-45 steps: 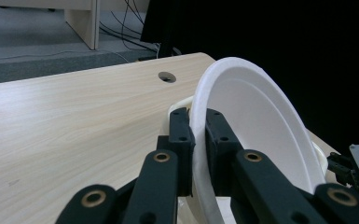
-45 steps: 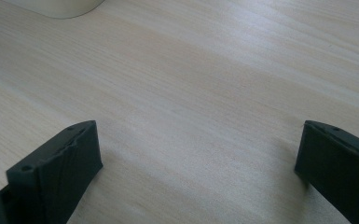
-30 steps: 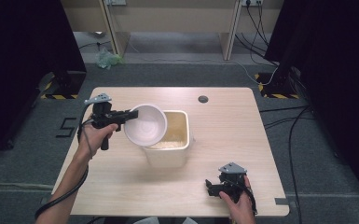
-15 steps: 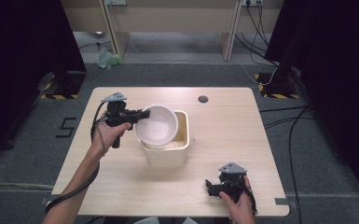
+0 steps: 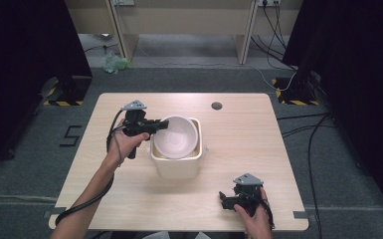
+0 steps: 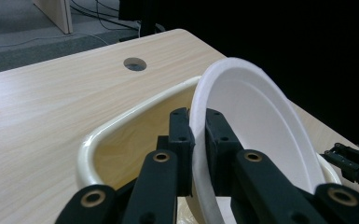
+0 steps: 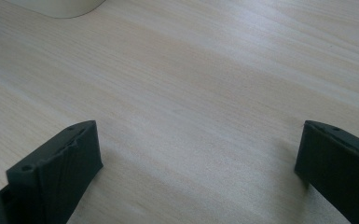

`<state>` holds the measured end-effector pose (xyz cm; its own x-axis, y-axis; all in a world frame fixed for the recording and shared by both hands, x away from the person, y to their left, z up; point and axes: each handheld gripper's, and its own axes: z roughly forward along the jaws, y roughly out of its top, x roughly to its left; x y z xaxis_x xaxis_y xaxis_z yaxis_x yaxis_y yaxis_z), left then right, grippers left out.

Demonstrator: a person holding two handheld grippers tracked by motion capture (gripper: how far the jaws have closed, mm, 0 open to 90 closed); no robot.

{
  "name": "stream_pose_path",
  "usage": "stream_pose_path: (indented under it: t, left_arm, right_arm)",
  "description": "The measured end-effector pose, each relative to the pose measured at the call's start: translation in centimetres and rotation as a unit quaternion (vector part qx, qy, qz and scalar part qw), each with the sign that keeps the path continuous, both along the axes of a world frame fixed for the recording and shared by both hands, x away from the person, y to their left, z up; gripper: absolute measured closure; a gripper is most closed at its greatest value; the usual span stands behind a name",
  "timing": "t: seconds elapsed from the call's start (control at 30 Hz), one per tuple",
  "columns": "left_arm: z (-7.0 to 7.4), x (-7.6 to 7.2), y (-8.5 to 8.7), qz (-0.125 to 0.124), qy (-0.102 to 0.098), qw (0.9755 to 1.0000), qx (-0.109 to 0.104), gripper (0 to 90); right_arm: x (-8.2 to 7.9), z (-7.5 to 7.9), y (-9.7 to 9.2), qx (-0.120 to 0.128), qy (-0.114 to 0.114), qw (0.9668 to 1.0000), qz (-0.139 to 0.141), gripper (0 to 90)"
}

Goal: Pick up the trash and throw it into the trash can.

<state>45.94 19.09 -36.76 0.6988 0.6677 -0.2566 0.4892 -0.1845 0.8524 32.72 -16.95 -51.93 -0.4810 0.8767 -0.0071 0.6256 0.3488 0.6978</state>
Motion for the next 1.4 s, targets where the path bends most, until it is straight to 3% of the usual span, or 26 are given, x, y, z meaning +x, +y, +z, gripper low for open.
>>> stream_pose_path:
  t: [0.83,1.27,1.4]
  left_arm:
    - [-0.6,0.9,-1.2,0.007,0.005,0.9999,0.013,82.3]
    - [-1.4,1.2,-0.4,0.023,0.009,0.9994,0.023,82.0]
    - [-1.5,1.2,-0.3,0.022,0.01,0.9993,0.027,77.0]
  right_arm:
    - [0.0,0.0,0.0,0.0,-0.002,1.0,0.001,0.4]
    - [0.0,0.0,0.0,-0.001,0.0,1.0,0.0,0.4]
    - [0.0,0.0,0.0,0.0,0.0,1.0,0.0,0.4]
